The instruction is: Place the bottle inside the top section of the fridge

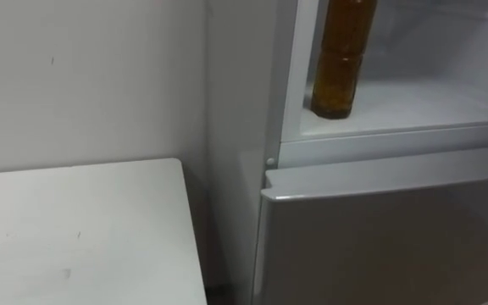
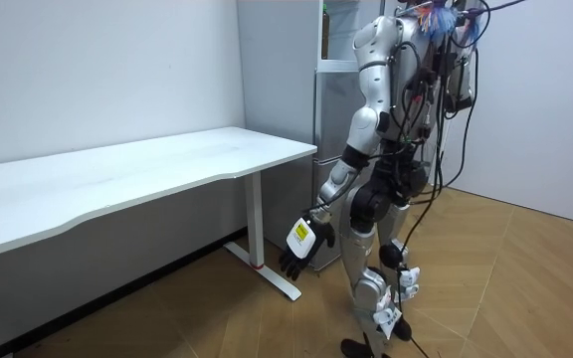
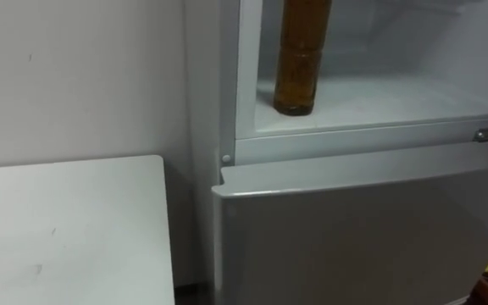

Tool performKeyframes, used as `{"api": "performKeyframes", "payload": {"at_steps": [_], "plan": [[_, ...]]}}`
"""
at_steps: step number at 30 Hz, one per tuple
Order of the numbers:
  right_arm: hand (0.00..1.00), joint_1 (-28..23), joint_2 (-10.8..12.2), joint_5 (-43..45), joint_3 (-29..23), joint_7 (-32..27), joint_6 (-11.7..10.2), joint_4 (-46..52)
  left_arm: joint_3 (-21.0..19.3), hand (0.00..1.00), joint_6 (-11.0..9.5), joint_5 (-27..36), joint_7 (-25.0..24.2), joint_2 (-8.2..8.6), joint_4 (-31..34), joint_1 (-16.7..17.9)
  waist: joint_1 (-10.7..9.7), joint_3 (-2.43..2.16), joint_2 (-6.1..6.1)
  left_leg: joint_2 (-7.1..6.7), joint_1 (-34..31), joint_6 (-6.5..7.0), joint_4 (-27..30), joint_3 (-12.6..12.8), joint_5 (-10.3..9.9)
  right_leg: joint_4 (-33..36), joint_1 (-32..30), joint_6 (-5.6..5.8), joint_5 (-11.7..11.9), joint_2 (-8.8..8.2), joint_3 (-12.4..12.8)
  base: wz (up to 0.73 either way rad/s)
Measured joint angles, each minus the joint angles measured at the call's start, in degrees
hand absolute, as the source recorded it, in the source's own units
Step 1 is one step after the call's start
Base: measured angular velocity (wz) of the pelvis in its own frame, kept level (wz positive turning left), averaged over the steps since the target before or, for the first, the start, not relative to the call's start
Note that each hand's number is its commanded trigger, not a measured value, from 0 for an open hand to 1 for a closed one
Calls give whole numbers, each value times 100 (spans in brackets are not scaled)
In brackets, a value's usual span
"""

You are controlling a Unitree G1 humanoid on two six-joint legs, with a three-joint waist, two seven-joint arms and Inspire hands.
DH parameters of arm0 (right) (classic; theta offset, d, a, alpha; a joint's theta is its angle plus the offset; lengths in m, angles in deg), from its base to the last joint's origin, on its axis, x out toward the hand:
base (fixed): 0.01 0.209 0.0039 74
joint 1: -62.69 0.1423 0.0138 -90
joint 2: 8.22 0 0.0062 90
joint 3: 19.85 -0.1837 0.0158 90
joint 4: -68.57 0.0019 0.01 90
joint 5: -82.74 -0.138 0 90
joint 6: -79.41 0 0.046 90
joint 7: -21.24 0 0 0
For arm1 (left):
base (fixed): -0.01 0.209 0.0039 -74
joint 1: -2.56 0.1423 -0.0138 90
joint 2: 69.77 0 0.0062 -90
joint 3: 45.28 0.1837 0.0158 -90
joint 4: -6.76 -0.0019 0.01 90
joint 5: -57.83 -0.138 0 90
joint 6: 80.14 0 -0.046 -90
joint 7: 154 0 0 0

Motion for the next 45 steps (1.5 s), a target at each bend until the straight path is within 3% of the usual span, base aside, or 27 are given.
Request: {"api": "performKeyframes", "payload": {"at_steps": [6,19,31,45], "plan": [[0,-1,0,765,47,-198,-21,88,4,0,-31,1,7,1,-2,129,30,0,-4,3,36,-12,-6,0,-10,-26,36,0,0,14,23,0],[0,-14,2,2776,370,-322,-22,384,68,0,-103,-4,6,17,-402,50,174,18,76,7,78,-15,-13,1,-12,-25,61,-1,1,16,11,0],[0,-10,1,2819,740,-178,-16,681,190,0,-92,-3,9,48,-609,-41,233,16,114,6,87,-16,-62,3,-11,-34,55,-2,2,27,14,0],[0,-5,1,2948,907,0,13,682,355,0,-91,-3,-19,45,-672,-82,321,21,78,3,106,-17,-53,4,-11,-97,85,0,1,30,34,-1]]}}
